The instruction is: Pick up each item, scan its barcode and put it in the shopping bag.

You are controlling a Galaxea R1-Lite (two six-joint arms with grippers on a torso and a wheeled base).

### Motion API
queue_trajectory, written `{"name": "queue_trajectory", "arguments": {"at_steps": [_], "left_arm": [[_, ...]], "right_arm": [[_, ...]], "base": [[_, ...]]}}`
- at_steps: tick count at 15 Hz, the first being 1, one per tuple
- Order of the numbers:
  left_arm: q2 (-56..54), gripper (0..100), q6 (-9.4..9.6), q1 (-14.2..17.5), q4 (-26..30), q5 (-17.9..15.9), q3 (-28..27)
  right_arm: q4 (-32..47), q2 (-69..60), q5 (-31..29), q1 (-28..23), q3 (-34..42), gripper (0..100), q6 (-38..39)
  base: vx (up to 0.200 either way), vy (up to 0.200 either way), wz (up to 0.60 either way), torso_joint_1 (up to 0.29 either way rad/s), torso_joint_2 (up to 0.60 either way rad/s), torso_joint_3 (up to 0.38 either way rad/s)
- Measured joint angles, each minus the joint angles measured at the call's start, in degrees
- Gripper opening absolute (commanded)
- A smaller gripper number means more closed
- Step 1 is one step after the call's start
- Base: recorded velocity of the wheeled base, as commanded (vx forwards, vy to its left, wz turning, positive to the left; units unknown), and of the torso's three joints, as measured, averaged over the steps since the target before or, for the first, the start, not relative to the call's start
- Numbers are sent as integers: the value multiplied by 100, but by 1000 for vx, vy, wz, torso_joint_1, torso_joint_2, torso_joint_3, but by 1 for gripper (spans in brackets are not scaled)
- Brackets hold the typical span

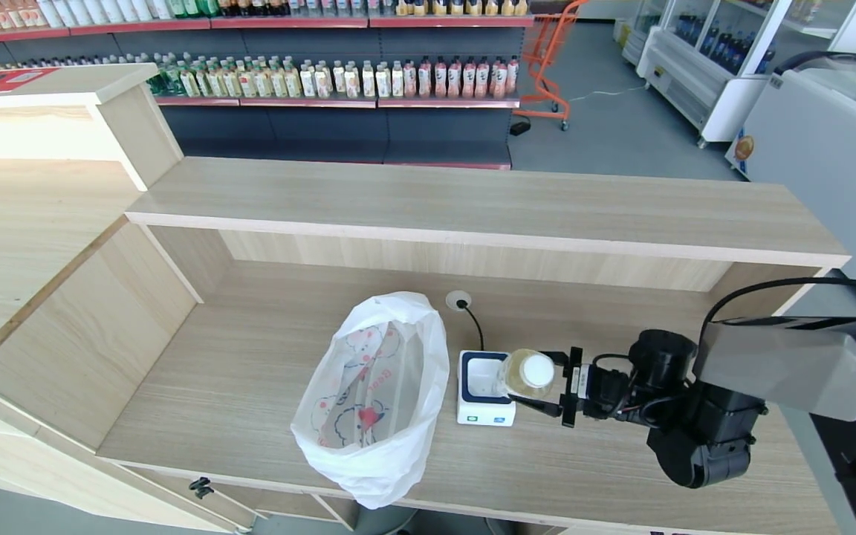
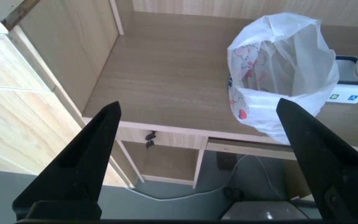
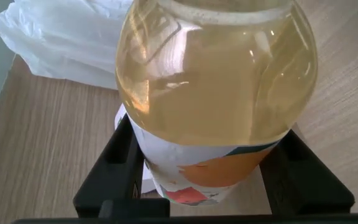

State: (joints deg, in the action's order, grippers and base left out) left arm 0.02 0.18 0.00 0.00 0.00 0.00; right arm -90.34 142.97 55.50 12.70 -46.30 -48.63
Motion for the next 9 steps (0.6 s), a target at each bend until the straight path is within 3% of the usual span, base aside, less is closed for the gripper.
{"name": "queue_trajectory", "arguments": {"at_steps": [4, 9], "left_arm": [[0, 100, 0, 0, 0, 0, 0], [0, 100, 0, 0, 0, 0, 0]], "right_arm": [[33, 297, -18, 247, -783, 0, 212], [18, 527, 11, 295, -1100, 0, 212]], "base": [[0, 0, 0, 0, 0, 0], [0, 0, 0, 0, 0, 0]]}}
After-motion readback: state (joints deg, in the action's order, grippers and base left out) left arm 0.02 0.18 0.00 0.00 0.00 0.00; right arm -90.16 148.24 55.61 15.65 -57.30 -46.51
